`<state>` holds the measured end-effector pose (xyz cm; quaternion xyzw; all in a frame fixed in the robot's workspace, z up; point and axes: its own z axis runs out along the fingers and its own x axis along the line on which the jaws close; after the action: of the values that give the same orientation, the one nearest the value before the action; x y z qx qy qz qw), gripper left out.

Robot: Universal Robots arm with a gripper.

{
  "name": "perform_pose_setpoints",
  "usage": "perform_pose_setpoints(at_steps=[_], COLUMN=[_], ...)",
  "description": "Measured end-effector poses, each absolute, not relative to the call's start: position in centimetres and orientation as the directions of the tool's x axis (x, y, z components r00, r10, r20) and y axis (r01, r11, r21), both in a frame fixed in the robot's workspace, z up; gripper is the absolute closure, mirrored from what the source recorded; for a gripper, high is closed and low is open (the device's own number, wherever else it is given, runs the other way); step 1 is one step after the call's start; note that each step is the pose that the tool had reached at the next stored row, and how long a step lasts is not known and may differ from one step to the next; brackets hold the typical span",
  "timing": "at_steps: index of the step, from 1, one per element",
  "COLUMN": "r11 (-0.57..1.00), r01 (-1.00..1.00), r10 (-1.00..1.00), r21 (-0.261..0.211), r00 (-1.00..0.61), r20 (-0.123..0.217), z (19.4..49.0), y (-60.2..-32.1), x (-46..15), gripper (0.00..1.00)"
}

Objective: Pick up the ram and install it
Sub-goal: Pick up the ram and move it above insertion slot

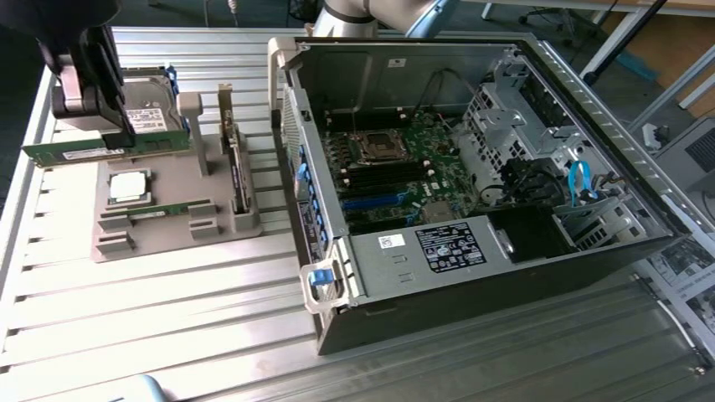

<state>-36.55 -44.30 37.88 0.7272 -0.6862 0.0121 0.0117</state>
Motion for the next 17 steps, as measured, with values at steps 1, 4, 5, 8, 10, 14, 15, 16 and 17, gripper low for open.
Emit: perform_pose_setpoints(at_steps=[1,4,5,8,10,14,15,16,17], r11=[-0.058,-0.058,-0.058,-0.058,-0.058,-0.058,-0.058,-0.058,-0.058], r01=[-0.998,-0.998,-0.998,-0.998,-0.998,-0.998,-0.998,-0.998,-0.998], r10=[-0.998,-0.998,-0.998,-0.998,-0.998,-0.998,-0.998,-0.998,-0.998], r21=[0.0,0.0,0.0,0.0,0.0,0.0,0.0,0.0,0.0], r00=[0.058,0.058,0.058,0.058,0.058,0.058,0.058,0.058,0.058], r20=[0.034,0.034,0.034,0.034,0.033,0.033,0.033,0.034,0.034], z=[37.92,38.08,38.13,38.24,38.32,38.47,38.5,38.54,38.57], y=[-44.3,-44.3,-44.3,-44.3,-44.3,-44.3,-44.3,-44.3,-44.3], x=[-36.55,-36.55,-36.55,-36.55,-36.55,-36.55,-36.55,-36.55,-36.55], gripper=[0.87,0.87,0.87,0.87,0.87,0.87,0.87,0.87,0.87])
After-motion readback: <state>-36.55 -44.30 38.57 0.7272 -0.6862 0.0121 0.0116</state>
